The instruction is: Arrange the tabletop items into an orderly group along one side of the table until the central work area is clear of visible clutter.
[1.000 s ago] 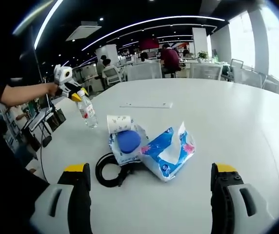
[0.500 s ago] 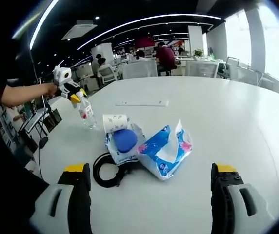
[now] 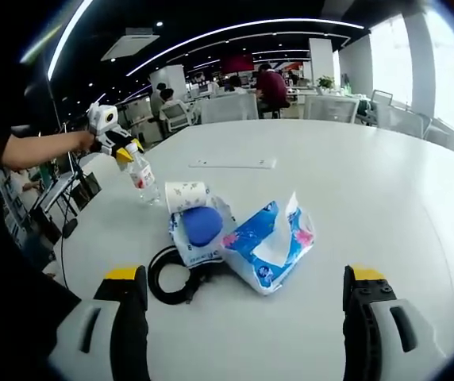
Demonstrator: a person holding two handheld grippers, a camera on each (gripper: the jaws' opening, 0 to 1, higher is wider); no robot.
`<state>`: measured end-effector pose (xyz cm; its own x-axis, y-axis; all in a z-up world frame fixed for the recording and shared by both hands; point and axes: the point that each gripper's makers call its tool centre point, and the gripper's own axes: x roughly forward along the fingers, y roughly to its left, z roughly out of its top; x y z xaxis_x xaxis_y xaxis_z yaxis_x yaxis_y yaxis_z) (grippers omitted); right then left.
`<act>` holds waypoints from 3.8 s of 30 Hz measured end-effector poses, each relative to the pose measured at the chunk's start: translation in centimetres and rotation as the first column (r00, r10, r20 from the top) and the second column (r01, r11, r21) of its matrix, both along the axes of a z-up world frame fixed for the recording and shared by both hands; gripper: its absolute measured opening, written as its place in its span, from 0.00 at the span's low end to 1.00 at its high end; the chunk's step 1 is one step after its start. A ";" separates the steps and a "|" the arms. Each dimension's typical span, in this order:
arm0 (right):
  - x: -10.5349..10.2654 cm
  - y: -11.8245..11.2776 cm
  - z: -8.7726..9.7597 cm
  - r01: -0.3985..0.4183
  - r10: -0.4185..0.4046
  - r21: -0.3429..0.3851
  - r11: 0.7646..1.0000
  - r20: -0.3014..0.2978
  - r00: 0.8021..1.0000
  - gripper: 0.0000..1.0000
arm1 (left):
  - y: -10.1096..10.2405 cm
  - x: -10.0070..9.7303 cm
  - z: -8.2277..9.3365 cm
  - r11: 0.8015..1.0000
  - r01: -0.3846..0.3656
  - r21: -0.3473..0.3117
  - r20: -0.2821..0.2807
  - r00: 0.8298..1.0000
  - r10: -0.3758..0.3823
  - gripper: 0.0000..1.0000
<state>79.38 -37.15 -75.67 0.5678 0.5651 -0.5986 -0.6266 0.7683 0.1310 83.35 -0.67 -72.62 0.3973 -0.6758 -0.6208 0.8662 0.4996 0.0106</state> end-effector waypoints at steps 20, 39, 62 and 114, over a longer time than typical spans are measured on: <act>-0.2 0.2 -0.3 -0.011 0.011 0.010 1.000 -0.008 1.000 0.99 | 0.4 -0.6 -0.1 1.000 -0.015 0.011 -0.016 1.000 0.015 0.23; 0.0 1.1 -0.1 -0.060 0.060 0.038 0.997 -0.002 0.998 0.99 | 2.8 -1.0 3.2 0.960 -0.258 -0.104 0.004 0.966 0.260 0.37; 1.3 2.7 0.2 -0.132 0.131 0.041 0.990 0.027 0.991 1.00 | -0.7 -9.6 2.1 0.870 -0.454 -0.190 0.013 0.885 0.465 0.54; 2.7 3.3 1.8 -0.149 0.149 -0.006 0.989 0.081 0.986 1.00 | -4.2 -16.2 0.0 0.706 -0.685 -0.181 -0.007 0.718 0.696 0.99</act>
<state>82.04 -33.89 -73.85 0.5241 0.6470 -0.5538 -0.7425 0.6657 0.0749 67.17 -4.87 -72.63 0.8236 -0.2841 -0.4910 0.2789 0.9565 -0.0856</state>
